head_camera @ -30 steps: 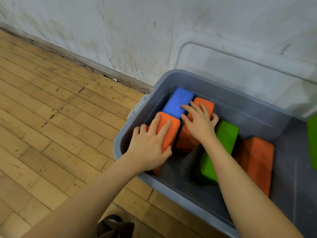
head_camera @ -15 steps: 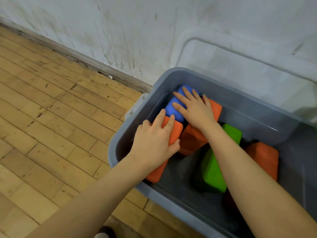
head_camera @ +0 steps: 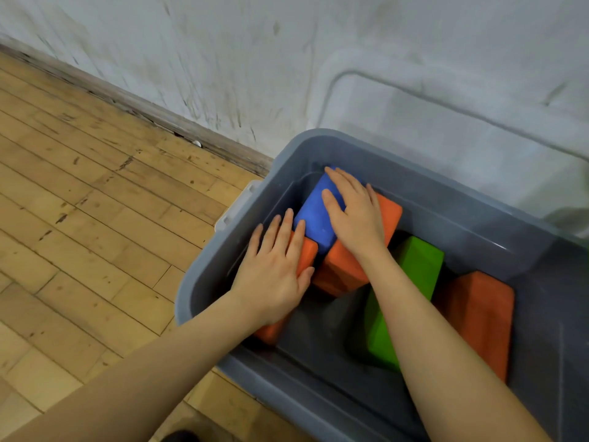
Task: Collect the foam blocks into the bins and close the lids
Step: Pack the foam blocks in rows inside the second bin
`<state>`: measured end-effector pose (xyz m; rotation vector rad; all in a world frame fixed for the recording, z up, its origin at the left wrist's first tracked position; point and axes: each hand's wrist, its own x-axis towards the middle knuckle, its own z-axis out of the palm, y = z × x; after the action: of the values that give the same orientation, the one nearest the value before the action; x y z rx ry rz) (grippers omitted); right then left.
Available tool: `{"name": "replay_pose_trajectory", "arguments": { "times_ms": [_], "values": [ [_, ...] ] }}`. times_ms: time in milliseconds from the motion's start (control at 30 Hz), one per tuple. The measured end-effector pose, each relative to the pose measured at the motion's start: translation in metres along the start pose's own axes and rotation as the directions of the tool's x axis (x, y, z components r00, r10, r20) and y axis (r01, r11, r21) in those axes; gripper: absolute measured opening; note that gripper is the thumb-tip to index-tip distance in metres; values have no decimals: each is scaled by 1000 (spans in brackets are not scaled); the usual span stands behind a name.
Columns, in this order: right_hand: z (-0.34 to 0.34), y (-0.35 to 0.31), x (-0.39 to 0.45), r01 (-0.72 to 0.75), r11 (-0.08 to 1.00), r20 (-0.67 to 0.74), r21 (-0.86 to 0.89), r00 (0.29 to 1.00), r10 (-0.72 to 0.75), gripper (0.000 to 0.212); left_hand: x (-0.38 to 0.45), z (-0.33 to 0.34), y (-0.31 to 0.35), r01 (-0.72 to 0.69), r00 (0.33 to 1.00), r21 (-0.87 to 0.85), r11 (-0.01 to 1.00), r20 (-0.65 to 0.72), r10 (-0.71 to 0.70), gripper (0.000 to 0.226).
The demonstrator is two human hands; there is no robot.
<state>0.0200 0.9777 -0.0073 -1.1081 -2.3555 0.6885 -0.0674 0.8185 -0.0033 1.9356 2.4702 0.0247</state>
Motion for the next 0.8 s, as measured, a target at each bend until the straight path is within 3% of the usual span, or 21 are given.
{"name": "replay_pose_trajectory", "arguments": {
  "times_ms": [233,333,433,533,600,667,733,800],
  "values": [
    [-5,1,-3,81,956,-251,283,968,-8,27,-1,3,16,-49,999,-30,998,1,49,63],
    [-10,-1,-5,72,940,-258,334,966,18,23,-1,6,17,-60,998,-38,997,11,61,63],
    [-17,0,-18,102,966,-275,238,961,-34,30,0,3,15,-58,997,-36,998,50,60,64],
    [-31,8,-52,20,978,-307,205,951,44,33,0,-1,11,-60,991,-35,998,119,64,70],
    [-46,19,-80,-45,987,-273,155,958,87,39,0,-6,8,-54,993,-20,998,105,56,72],
    [-62,38,-109,-127,992,-209,5,970,125,45,-3,-15,15,-62,998,4,998,7,62,68],
    [-80,59,-134,-212,961,-134,-180,973,189,53,-4,-17,33,-167,980,-2,986,-109,166,62],
    [-96,78,-158,-292,902,-31,-319,954,298,58,-2,-19,62,-364,923,-36,931,-149,355,62]
  ]
}}
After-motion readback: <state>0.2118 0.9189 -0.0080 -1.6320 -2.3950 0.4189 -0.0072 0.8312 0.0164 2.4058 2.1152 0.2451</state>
